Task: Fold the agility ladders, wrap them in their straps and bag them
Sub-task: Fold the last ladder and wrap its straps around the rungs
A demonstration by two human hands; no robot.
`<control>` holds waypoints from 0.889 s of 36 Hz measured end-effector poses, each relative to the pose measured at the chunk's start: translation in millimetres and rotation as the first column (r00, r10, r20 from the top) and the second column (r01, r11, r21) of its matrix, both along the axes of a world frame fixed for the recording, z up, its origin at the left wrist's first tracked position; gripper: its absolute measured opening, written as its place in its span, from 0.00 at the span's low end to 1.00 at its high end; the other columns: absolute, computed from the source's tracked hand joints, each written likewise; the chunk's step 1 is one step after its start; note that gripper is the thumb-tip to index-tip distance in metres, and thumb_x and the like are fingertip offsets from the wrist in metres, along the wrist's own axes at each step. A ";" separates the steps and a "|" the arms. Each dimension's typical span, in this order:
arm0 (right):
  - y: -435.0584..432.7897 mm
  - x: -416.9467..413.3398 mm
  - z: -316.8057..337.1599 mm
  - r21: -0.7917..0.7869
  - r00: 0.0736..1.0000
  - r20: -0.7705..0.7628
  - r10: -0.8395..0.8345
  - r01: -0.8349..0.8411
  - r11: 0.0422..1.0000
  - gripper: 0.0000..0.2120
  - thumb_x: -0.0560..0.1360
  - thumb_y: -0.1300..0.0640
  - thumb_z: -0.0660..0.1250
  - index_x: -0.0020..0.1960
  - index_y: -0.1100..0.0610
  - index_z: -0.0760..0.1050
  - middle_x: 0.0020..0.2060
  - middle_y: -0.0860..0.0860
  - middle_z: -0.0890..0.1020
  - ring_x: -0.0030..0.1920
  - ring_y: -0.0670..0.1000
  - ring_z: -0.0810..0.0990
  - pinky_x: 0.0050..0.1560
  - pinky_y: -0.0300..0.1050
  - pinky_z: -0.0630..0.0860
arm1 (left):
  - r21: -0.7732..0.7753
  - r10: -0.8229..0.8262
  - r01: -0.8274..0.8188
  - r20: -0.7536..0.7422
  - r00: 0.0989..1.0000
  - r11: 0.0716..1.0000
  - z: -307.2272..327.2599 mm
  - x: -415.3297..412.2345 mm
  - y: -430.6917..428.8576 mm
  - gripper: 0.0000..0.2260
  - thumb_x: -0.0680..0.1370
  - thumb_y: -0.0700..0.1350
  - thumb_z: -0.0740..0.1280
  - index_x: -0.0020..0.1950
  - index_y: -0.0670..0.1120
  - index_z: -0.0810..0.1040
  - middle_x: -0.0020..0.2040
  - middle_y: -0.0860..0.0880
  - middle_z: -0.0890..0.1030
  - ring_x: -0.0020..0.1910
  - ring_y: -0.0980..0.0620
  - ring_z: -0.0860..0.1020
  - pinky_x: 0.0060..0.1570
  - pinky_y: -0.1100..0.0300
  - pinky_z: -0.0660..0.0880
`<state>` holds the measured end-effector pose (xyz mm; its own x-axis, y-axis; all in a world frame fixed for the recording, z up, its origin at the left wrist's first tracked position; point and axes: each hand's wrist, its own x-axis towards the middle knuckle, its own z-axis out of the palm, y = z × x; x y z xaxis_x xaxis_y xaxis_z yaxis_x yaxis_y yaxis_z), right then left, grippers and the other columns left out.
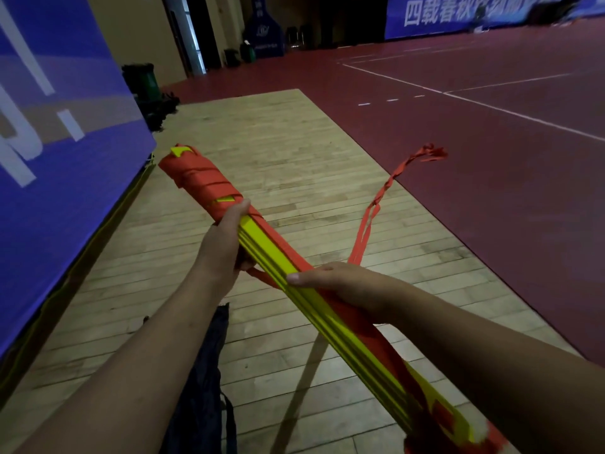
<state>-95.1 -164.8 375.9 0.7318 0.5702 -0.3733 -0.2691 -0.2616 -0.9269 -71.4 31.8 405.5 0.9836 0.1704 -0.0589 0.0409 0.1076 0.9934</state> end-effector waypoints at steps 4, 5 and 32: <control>0.2 -6.1 2.4 0.286 0.961 -0.209 0.182 -0.118 0.951 0.20 0.79 0.53 0.68 0.67 0.59 0.70 0.51 0.61 0.81 0.49 0.63 0.84 0.58 0.61 0.81 | 0.015 -0.084 0.084 0.052 0.995 0.996 2.3 -2.6 9.5 0.19 0.81 0.56 0.61 0.44 0.42 0.79 0.30 0.50 0.79 0.25 0.54 0.76 0.23 0.65 0.69; 0.5 -6.6 3.9 0.318 0.951 -0.208 0.227 -0.154 0.936 0.20 0.80 0.54 0.67 0.69 0.58 0.68 0.53 0.63 0.81 0.48 0.63 0.84 0.55 0.60 0.82 | -0.005 -0.095 0.096 0.048 0.994 0.995 2.1 -2.0 12.8 0.18 0.80 0.57 0.62 0.47 0.41 0.79 0.33 0.49 0.80 0.28 0.53 0.78 0.26 0.64 0.72; 12.6 -17.4 6.9 -0.554 0.639 0.756 0.142 0.509 0.659 0.11 0.79 0.49 0.67 0.50 0.51 0.65 0.41 0.48 0.75 0.43 0.55 0.78 0.39 0.49 0.73 | 0.199 -0.115 0.193 -0.345 0.932 0.961 -16.6 3.0 7.3 0.33 0.77 0.68 0.60 0.48 0.36 0.78 0.28 0.46 0.75 0.27 0.44 0.78 0.36 0.55 0.77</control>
<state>-112.4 -152.3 382.8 0.9730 0.2041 0.1076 0.2300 -0.8952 -0.3818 -68.4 39.1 388.9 0.9310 0.0651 -0.3590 0.3649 -0.1515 0.9187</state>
